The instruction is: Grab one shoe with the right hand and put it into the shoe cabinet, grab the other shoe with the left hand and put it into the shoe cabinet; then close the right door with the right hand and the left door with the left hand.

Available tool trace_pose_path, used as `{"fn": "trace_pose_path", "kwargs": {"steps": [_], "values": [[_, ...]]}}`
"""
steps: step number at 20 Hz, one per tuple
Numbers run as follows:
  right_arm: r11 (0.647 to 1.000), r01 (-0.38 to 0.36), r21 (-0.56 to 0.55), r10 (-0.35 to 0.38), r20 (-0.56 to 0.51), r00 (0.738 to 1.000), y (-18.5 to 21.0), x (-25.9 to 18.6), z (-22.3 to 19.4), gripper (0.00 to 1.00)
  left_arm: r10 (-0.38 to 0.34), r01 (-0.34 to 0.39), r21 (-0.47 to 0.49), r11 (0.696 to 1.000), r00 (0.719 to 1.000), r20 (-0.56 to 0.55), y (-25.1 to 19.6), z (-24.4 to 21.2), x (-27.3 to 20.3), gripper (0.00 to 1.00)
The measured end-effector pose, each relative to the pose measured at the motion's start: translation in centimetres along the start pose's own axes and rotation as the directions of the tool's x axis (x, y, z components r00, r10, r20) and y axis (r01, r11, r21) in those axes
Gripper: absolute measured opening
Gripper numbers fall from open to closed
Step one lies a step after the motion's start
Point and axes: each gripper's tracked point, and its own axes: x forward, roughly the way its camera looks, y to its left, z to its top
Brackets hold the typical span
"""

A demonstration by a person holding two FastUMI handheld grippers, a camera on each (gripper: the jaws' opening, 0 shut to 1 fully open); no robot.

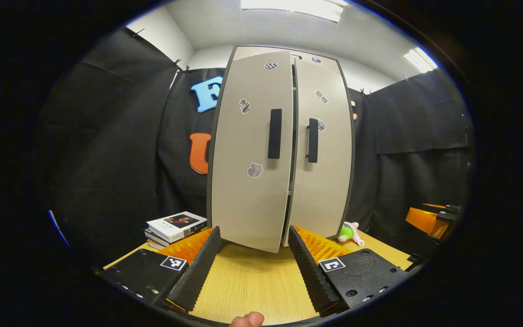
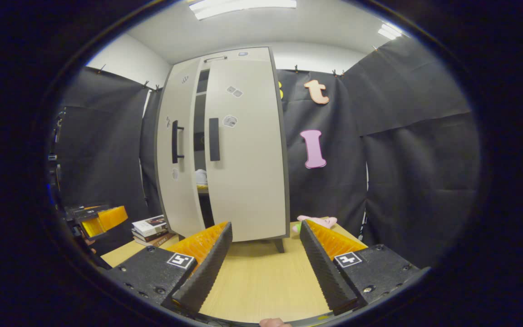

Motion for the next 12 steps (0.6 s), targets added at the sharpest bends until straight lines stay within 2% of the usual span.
{"fn": "trace_pose_path", "kwargs": {"steps": [1,2,3,4,5,6,8,10,11,12], "values": [[1.0,-0.002,0.0,0.002,0.0,1.0,0.2,-0.2,-0.1,0.94,0.003,-0.003,-0.003,1.0,1.0,0.005,0.0,0.0,-0.1,0.9],[1.0,-0.005,0.002,0.005,0.001,1.0,0.3,-0.4,0.0,0.97,0.006,-0.006,-0.008,1.0,1.0,-0.001,0.1,-0.1,-0.2,0.9],[1.0,-0.007,0.002,0.007,-0.001,1.0,0.5,-0.3,0.0,0.94,0.006,-0.006,-0.011,1.0,1.0,-0.004,0.1,-0.4,-0.5,0.9],[1.0,-0.011,0.002,0.011,0.002,1.0,0.6,-0.4,0.1,0.97,0.006,-0.006,-0.011,1.0,1.0,-0.002,0.1,-0.4,-0.5,0.9],[1.0,-0.013,0.001,0.013,0.006,1.0,0.8,-0.6,0.2,0.94,0.009,-0.009,-0.008,1.0,1.0,0.001,0.2,-0.2,-0.6,0.9],[1.0,-0.014,-0.003,0.014,0.009,1.0,0.9,-0.7,0.3,0.97,0.009,-0.009,-0.002,1.0,1.0,0.007,0.1,0.0,-0.8,0.9],[1.0,-0.015,-0.013,0.015,0.01,1.0,0.8,-0.7,0.5,0.97,0.012,-0.013,0.029,0.999,1.0,0.027,-0.1,0.5,-1.2,0.9],[1.0,-0.019,-0.016,0.02,0.02,1.0,1.1,-0.9,0.9,0.97,-0.003,0.001,0.05,0.999,0.999,0.038,-0.6,0.7,-1.2,0.9],[1.0,-0.021,-0.015,0.021,0.028,0.999,1.0,-0.9,1.1,0.94,-0.018,0.016,0.05,0.999,0.999,0.038,-1.1,0.8,-1.3,0.9],[1.0,-0.023,-0.011,0.023,0.033,0.999,1.1,-0.9,1.3,0.97,-0.028,0.026,0.047,0.999,0.999,0.038,-1.5,0.9,-1.5,0.9]]}}
